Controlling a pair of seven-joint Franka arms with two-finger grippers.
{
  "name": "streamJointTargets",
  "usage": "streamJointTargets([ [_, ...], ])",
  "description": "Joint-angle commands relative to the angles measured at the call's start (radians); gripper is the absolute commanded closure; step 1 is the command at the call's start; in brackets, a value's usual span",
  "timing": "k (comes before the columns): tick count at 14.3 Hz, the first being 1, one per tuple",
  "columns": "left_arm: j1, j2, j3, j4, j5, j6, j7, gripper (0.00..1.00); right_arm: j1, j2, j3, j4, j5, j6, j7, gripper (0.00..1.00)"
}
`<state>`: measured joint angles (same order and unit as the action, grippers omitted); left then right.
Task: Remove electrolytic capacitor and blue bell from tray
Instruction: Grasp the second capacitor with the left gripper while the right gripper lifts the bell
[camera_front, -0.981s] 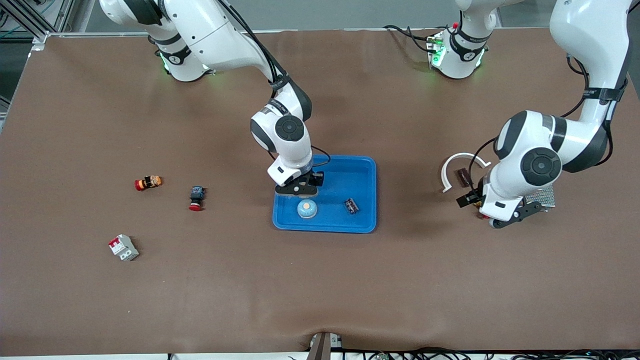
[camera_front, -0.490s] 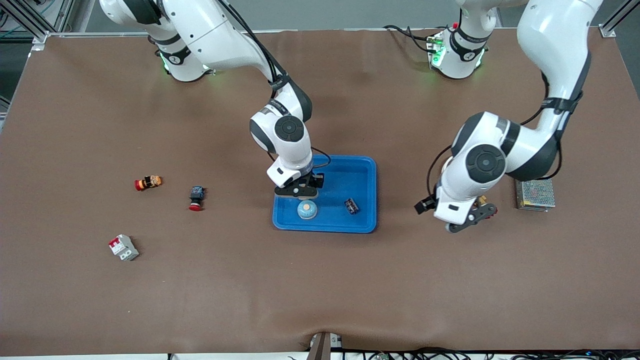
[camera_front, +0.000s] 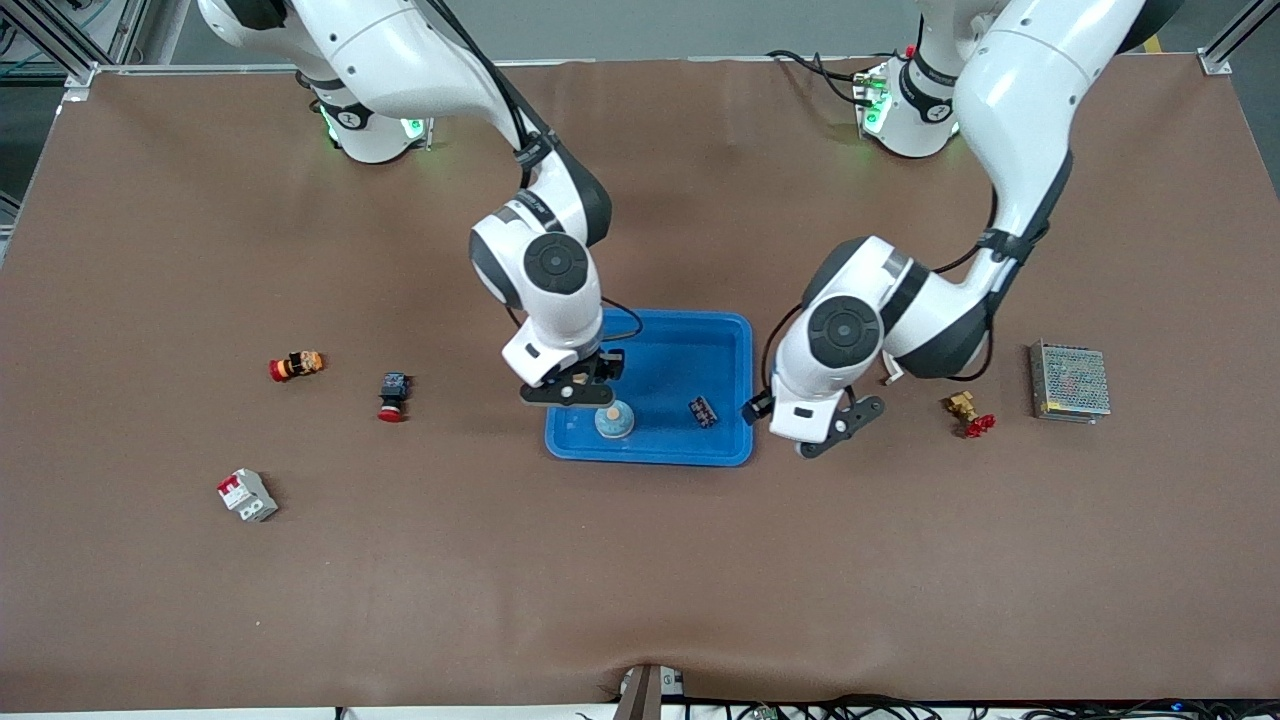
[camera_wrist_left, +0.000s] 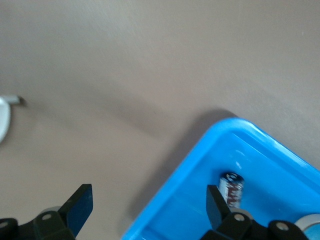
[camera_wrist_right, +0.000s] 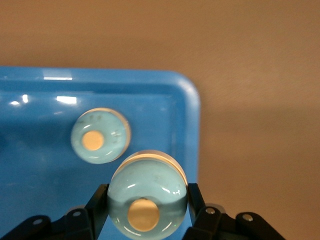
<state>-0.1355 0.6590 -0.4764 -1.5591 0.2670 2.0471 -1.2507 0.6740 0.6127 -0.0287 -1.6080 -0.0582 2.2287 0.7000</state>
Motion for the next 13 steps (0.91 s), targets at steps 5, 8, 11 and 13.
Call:
streamJointTargets([
  [5, -0.11, 0.123, 0.015, 0.099, -0.008, 0.1, -0.102, 0.12, -0.195, -0.126, 0.01, -0.007, 0.109, -0.173, -0.396, 0.42],
  [8, -0.134, 0.155, 0.025, 0.1, -0.005, 0.159, -0.125, 0.21, -0.273, -0.13, 0.009, 0.023, 0.109, -0.241, -0.548, 0.42],
  [11, -0.203, 0.174, 0.094, 0.1, -0.008, 0.197, -0.13, 0.31, -0.355, -0.13, 0.009, 0.025, 0.109, -0.244, -0.712, 0.42],
  [13, -0.225, 0.183, 0.12, 0.1, -0.009, 0.211, -0.145, 0.35, -0.404, -0.126, 0.007, 0.025, 0.107, -0.242, -0.818, 0.42],
])
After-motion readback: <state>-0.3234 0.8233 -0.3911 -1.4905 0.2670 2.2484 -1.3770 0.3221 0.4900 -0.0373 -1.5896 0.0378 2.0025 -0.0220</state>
